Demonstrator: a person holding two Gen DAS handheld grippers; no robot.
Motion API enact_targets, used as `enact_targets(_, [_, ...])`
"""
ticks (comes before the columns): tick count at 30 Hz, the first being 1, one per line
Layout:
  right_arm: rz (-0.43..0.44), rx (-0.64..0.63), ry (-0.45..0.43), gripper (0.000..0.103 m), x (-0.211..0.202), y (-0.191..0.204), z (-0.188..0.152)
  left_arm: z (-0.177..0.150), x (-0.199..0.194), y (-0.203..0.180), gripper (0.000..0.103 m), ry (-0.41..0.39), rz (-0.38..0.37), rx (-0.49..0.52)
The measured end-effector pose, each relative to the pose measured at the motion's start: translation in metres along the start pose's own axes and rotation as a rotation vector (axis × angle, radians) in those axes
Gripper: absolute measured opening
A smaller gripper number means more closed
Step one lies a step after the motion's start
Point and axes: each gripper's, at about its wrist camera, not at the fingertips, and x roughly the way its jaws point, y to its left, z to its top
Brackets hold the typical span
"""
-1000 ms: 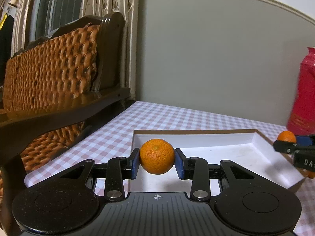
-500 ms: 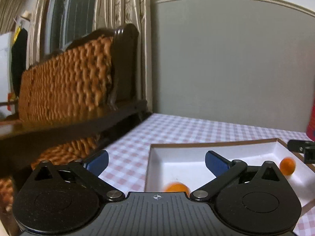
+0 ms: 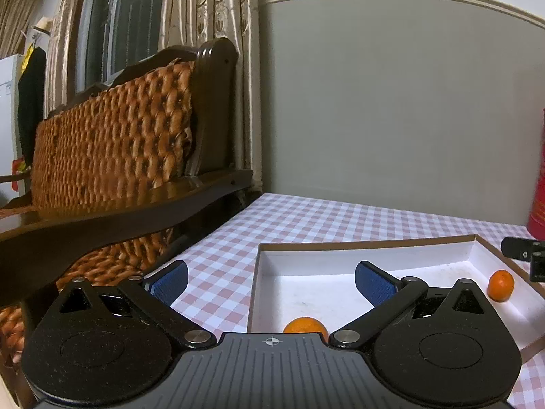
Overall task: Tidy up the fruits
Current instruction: 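Withdraw the open left tool from the box back toward the fruit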
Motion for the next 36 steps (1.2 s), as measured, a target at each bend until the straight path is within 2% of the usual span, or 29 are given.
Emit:
enact_targets(9, [-0.003, 0.010, -0.008, 0.096, -0.008, -0.002, 0.003, 0.002, -0.005, -0.001, 0.103, 0.007, 0.007, -0.020])
enact_targets(16, [-0.020, -0.043, -0.024, 0.096, -0.026, 0.000, 0.003, 0.003, -0.020, -0.005, 0.103, -0.006, -0.030, -0.058])
enact_targets(27, [-0.017, -0.017, -0.039, 0.096, -0.072, -0.026, 0.000, 0.004, -0.049, -0.031, 0.103, -0.051, -0.059, 0.008])
enact_targets(36, [-0.041, -0.011, -0.045, 0.096, -0.105, -0.043, -0.010, -0.001, -0.077, -0.056, 0.103, -0.067, -0.121, 0.050])
